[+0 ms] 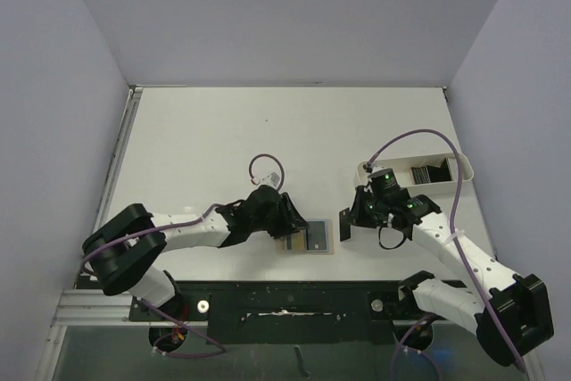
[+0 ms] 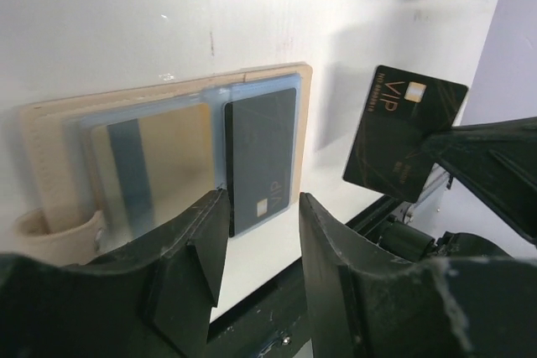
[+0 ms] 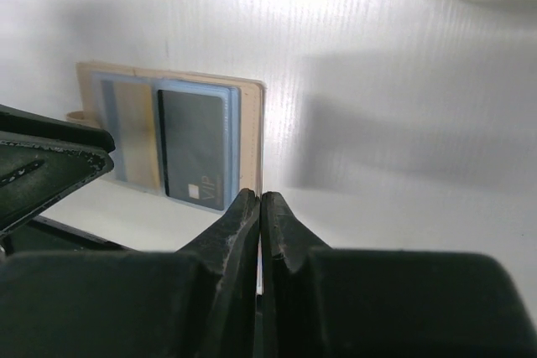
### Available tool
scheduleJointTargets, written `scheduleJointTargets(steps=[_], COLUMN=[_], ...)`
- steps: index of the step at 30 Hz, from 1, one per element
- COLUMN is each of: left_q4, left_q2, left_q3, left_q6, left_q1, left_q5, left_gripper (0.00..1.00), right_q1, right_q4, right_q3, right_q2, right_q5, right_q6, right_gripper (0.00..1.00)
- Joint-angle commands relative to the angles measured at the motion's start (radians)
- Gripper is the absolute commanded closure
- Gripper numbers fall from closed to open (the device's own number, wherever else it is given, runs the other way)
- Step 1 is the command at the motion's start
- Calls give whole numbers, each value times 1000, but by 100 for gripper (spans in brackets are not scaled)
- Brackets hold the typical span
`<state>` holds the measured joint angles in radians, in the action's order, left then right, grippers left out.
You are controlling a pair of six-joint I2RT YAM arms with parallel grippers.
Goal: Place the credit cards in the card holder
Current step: Insert the credit card into the card holder.
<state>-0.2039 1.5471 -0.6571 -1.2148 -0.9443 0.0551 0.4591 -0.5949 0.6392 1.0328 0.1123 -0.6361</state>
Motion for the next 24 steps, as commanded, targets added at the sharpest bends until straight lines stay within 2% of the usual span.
scheduleJointTargets(steps=[1, 4, 9, 15, 24], left_q4=[131, 211, 256, 298, 308], left_q2=[-110, -156, -199, -176, -102], left_q3=[-28, -30, -13, -18, -13], left_q6=[72, 107, 156, 195, 200], left_q1=[18, 35, 52, 56, 58], left_q5=[-83, -108, -121, -120, -81], left_gripper=[62, 64, 76, 74, 72], right_q1=[8, 11, 21, 49, 92], right_q4=[13, 57, 200, 359, 487], right_q3=[65, 66, 22, -32, -65], right_q2=[-55, -69, -70, -18, 142], right_q5=[21, 66, 168, 247, 282], right_q6=[3, -17, -50, -108, -123], right_gripper=[100, 100, 100, 100, 100])
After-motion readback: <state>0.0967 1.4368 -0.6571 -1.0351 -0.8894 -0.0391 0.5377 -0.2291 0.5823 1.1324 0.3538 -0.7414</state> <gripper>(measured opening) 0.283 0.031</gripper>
